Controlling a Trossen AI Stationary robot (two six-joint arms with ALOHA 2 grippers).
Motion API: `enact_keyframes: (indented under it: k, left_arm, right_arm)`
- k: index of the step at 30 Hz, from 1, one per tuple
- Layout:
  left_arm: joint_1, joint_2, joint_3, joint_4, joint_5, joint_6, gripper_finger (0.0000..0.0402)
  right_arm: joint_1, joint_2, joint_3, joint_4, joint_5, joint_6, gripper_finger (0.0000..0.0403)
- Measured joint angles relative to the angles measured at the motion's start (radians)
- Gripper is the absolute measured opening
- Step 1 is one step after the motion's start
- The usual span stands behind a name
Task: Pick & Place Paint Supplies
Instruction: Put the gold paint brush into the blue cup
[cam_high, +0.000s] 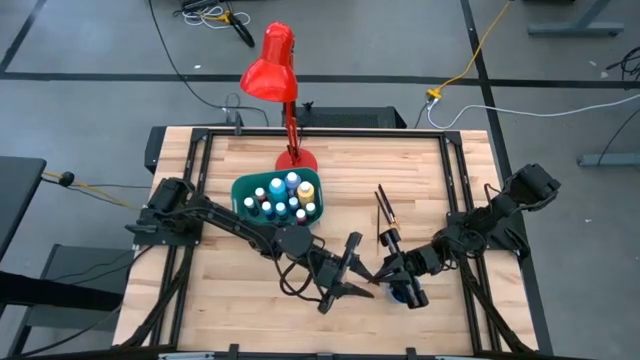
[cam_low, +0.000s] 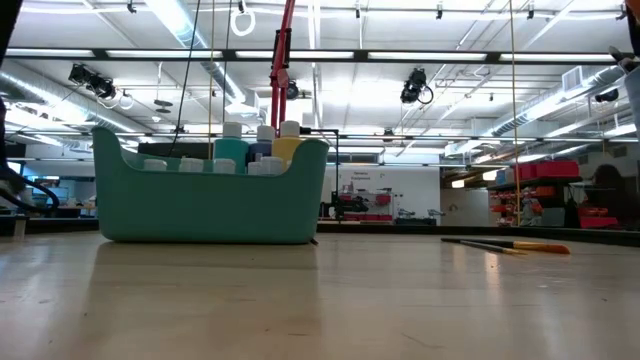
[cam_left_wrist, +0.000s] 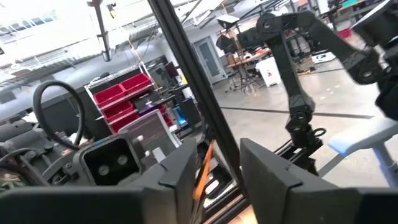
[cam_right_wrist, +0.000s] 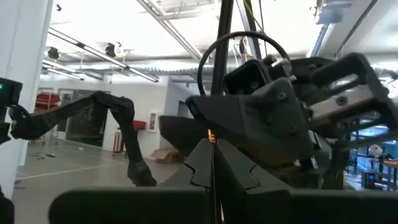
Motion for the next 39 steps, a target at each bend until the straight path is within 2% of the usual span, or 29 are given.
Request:
enact_keyframes:
  k: [4,9,17,24,28,33,39]
  left_arm:
    - [0.000,0.000,0.000,0.001,-0.010,0.016,0.0080]
    - [0.000,0.000,0.000,0.027,-0.052,0.016,0.0015]
    - [0.000,-0.001,0.000,0.022,-0.059,-0.021,0.0017]
    - [0.005,-0.001,0.000,-0.028,-0.074,-0.175,0.0017]
    - [0.020,-0.001,0.000,-0.109,-0.089,-0.264,0.0021]
    - [0.036,-0.003,0.002,-0.188,-0.079,-0.410,0.0011]
    - [0.040,-0.003,0.002,-0.221,-0.065,-0.422,0.0022]
  right_arm:
    - [-0.004,0.000,0.013,-0.008,-0.056,0.000,0.0011]
    - [-0.004,-0.001,0.014,-0.010,-0.056,0.001,0.0016]
    - [-0.004,-0.001,0.014,-0.033,-0.058,0.000,0.0056]
    - [-0.004,-0.001,0.014,-0.142,-0.039,0.015,0.0084]
    - [-0.005,0.000,0.014,-0.203,0.012,0.092,0.0087]
    - [-0.007,-0.012,0.012,-0.236,0.016,0.104,0.0082]
    - [-0.022,-0.093,0.012,-0.418,0.061,0.177,0.0067]
